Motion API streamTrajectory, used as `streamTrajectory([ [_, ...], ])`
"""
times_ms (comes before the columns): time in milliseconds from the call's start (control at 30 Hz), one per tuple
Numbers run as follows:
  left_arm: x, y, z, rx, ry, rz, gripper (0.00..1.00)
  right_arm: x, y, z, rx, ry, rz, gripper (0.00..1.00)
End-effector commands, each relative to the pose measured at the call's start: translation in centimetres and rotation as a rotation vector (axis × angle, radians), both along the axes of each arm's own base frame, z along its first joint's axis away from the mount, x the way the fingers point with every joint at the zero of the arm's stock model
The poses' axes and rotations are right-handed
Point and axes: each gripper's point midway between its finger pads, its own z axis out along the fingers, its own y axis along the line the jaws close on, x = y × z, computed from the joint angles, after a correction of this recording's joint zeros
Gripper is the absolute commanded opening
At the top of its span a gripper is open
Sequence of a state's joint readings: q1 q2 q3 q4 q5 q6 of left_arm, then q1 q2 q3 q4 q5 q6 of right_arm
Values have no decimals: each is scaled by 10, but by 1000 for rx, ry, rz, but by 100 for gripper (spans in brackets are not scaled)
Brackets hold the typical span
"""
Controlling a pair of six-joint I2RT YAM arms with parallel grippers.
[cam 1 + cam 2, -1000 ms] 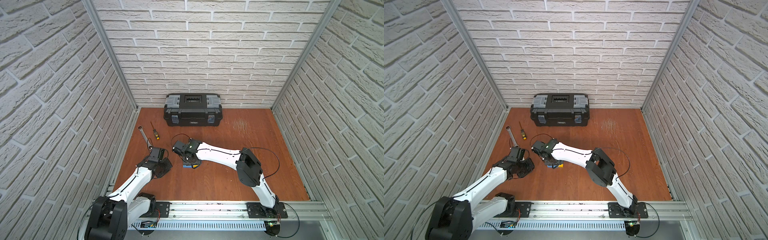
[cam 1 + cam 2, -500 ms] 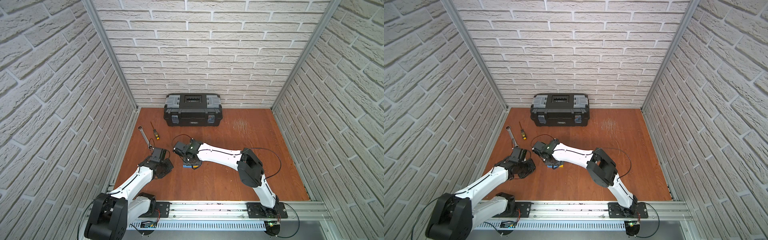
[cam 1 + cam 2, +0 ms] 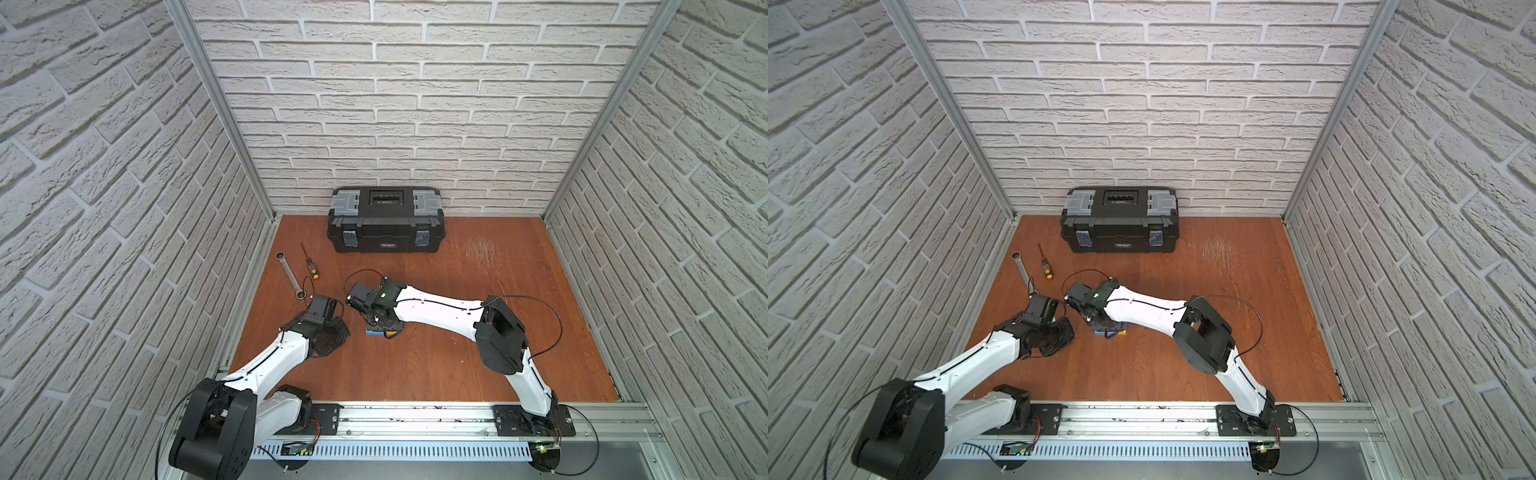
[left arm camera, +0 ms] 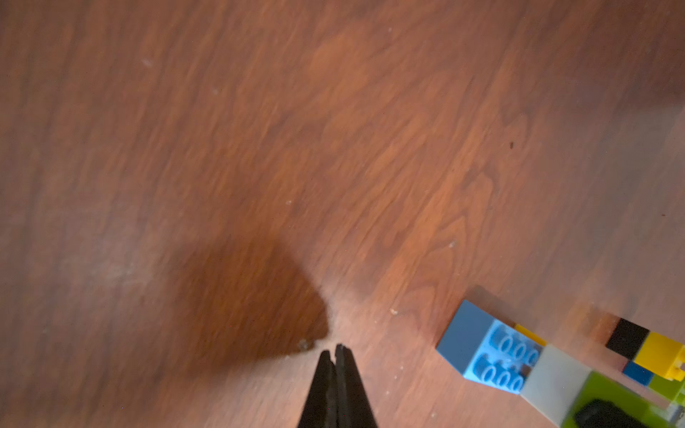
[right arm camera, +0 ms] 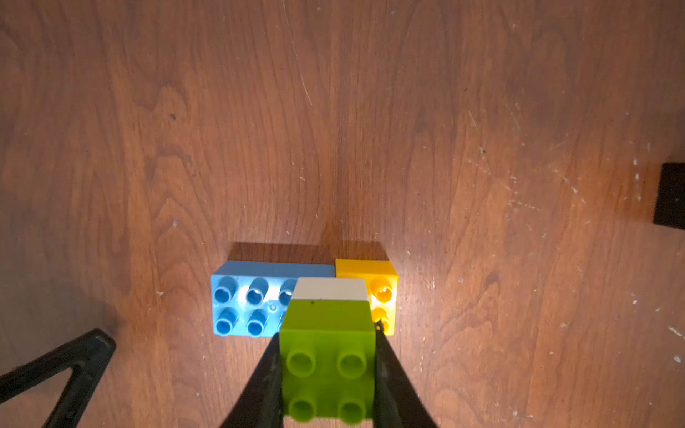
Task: Assemble the number 4 with lego
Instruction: Assemble the lego brick with the lego brick.
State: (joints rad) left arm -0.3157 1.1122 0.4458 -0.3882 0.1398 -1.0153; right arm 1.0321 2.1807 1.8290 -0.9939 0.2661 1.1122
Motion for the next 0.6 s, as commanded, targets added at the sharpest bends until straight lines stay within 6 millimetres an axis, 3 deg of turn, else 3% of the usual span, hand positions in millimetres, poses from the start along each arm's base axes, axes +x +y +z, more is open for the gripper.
streamTrajectory([
  [0, 2, 0, -2, 5, -8, 6, 2, -23, -24, -44, -127, 130, -12, 2],
  [267, 5, -2, 0, 1, -13, 7, 2, -24, -32, -62, -119, 185, -31, 2],
  [433, 6, -2, -3, -1, -11, 12, 2, -35, -51, -84, -188, 227, -30, 2],
  [567, 6, -3, -3, -3, -9, 12, 2, -42, -52, -90, -189, 234, -18, 2],
])
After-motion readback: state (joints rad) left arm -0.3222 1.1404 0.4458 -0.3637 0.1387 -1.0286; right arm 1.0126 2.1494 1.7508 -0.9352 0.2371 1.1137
